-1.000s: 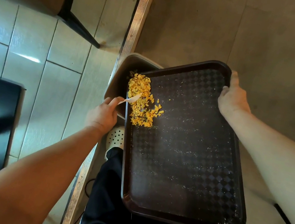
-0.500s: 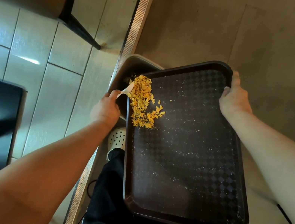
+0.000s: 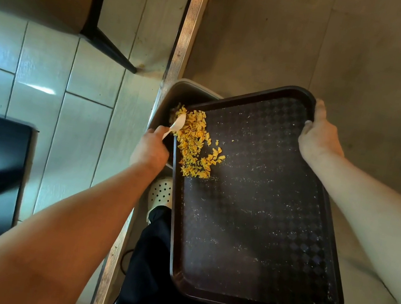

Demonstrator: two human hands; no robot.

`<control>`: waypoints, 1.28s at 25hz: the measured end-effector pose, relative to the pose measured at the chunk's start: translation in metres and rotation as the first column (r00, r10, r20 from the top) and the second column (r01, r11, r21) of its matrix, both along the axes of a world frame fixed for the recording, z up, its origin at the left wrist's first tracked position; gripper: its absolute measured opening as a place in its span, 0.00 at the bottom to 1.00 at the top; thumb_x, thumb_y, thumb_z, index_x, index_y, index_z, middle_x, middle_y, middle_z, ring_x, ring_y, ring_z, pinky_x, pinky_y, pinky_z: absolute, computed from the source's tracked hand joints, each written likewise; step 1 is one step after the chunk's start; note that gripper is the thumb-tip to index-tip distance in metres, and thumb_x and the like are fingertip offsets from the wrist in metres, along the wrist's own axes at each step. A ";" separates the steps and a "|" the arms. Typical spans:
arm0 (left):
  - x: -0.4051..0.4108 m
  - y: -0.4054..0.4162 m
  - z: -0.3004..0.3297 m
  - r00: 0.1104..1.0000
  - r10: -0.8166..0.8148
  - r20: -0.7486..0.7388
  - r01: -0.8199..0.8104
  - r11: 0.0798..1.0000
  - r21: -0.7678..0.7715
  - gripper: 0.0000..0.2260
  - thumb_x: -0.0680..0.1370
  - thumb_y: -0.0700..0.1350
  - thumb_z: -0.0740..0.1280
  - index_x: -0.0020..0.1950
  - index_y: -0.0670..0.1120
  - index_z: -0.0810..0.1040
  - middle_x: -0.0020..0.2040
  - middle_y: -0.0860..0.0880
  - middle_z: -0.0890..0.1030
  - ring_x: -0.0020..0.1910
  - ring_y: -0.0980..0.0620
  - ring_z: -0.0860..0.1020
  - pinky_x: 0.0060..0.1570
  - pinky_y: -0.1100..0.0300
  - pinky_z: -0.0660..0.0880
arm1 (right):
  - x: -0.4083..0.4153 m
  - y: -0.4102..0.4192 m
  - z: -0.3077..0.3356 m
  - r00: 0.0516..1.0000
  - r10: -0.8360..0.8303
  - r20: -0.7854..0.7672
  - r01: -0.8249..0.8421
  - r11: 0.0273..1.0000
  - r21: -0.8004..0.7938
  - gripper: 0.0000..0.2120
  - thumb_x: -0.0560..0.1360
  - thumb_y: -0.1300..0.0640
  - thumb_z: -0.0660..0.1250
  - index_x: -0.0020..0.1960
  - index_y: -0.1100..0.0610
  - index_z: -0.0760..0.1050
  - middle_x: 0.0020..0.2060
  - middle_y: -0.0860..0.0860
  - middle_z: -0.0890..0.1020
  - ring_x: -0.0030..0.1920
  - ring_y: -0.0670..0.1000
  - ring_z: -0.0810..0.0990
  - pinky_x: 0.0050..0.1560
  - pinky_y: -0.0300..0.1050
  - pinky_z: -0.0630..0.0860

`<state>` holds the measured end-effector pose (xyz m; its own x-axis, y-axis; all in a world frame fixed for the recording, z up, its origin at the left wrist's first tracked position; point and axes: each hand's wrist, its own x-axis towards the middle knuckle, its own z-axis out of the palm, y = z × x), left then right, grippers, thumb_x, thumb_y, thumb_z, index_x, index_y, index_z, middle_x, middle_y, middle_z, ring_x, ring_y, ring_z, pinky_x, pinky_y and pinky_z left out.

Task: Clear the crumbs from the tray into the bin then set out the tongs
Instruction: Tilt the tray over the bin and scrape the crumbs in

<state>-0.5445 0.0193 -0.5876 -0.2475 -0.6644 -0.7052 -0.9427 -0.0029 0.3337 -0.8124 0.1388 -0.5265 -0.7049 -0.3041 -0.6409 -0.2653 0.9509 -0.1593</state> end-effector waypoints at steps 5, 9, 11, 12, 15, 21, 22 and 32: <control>-0.019 0.006 0.003 0.990 -0.013 -0.143 0.014 1.000 0.004 0.20 0.80 0.35 0.55 0.70 0.49 0.67 0.62 0.43 0.71 0.57 0.44 0.75 0.57 0.48 0.76 | 0.001 0.002 -0.002 1.000 0.005 -0.007 -0.005 1.000 0.007 0.24 0.82 0.53 0.48 0.76 0.44 0.44 0.60 0.60 0.74 0.51 0.59 0.78 0.54 0.54 0.75; -0.029 0.004 -0.003 0.994 0.056 -0.092 -0.051 0.997 0.054 0.22 0.79 0.33 0.55 0.71 0.49 0.68 0.62 0.43 0.70 0.57 0.44 0.74 0.55 0.55 0.75 | 0.000 0.002 -0.004 1.000 0.007 -0.017 -0.007 1.000 -0.002 0.25 0.82 0.54 0.48 0.76 0.45 0.45 0.60 0.60 0.74 0.52 0.60 0.77 0.54 0.54 0.75; -0.019 0.003 -0.004 0.995 0.074 -0.072 -0.071 0.997 0.043 0.22 0.79 0.32 0.55 0.70 0.48 0.68 0.62 0.42 0.70 0.58 0.43 0.74 0.56 0.53 0.74 | 0.000 0.003 -0.003 1.000 0.011 -0.012 -0.011 1.000 -0.003 0.25 0.82 0.54 0.48 0.76 0.45 0.45 0.59 0.60 0.74 0.52 0.60 0.76 0.52 0.51 0.73; -0.013 0.003 -0.004 0.995 0.085 -0.059 -0.082 0.996 0.038 0.22 0.79 0.32 0.54 0.70 0.48 0.68 0.62 0.41 0.70 0.58 0.42 0.74 0.56 0.53 0.75 | 0.001 0.003 -0.003 1.000 0.013 -0.012 -0.013 1.000 -0.001 0.25 0.82 0.55 0.48 0.76 0.45 0.45 0.59 0.61 0.74 0.52 0.60 0.76 0.51 0.50 0.72; 0.002 0.011 0.002 0.997 0.043 -0.064 -0.045 0.999 -0.025 0.21 0.80 0.34 0.54 0.71 0.48 0.67 0.61 0.41 0.70 0.55 0.43 0.75 0.56 0.51 0.76 | 0.001 0.004 -0.002 1.000 0.008 -0.009 -0.008 1.000 -0.002 0.25 0.82 0.55 0.48 0.76 0.46 0.45 0.59 0.61 0.74 0.53 0.60 0.76 0.50 0.49 0.70; 0.020 0.028 0.001 0.991 -0.098 -0.087 0.099 0.995 0.005 0.22 0.77 0.32 0.56 0.70 0.47 0.68 0.58 0.42 0.70 0.53 0.43 0.74 0.54 0.50 0.76 | 0.002 0.008 -0.001 1.000 -0.004 -0.011 0.004 1.000 0.004 0.25 0.82 0.55 0.48 0.76 0.46 0.45 0.60 0.60 0.74 0.55 0.60 0.75 0.51 0.49 0.70; 0.019 0.026 0.001 0.997 -0.050 -0.067 0.050 0.999 0.009 0.23 0.77 0.31 0.56 0.70 0.47 0.68 0.58 0.41 0.70 0.53 0.42 0.74 0.53 0.52 0.75 | 0.002 0.009 -0.002 1.000 -0.005 -0.013 0.005 1.000 0.005 0.25 0.82 0.55 0.48 0.76 0.46 0.44 0.60 0.60 0.74 0.55 0.60 0.75 0.52 0.49 0.71; -0.031 0.022 0.014 0.992 0.111 -0.067 -0.107 0.992 0.073 0.26 0.77 0.29 0.57 0.73 0.48 0.64 0.64 0.44 0.67 0.60 0.45 0.72 0.56 0.59 0.71 | 0.002 0.009 -0.002 1.000 -0.006 0.001 0.006 1.000 -0.026 0.24 0.82 0.54 0.48 0.76 0.46 0.45 0.61 0.60 0.74 0.57 0.60 0.76 0.57 0.52 0.71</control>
